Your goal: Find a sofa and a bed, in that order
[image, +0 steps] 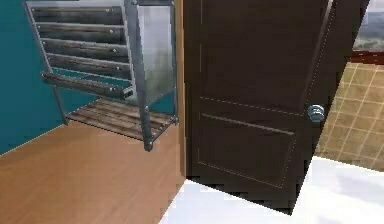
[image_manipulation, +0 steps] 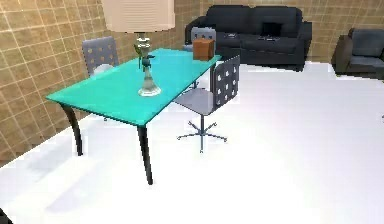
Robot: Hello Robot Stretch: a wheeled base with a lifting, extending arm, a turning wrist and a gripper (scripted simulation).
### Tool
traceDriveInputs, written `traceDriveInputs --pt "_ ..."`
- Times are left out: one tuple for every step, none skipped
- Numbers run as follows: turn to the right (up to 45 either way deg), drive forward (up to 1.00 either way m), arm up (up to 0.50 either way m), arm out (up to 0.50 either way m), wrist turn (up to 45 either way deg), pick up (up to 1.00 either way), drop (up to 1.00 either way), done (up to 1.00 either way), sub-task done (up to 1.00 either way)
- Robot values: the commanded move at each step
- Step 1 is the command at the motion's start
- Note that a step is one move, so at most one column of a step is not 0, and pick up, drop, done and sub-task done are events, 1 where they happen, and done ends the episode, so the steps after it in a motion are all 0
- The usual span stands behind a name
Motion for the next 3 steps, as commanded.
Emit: traceDriveInputs --pt "45.0 0.0 0.0 0.0 0.0 0.0 0.0 0.0 0.0" --pt "0.0 0.1 0.0 0.0 0.0 0.0 0.0 0.0 0.0" --pt "-45.0 0.0 0.0 0.0 0.0 0.0 0.0 0.0 0.0"
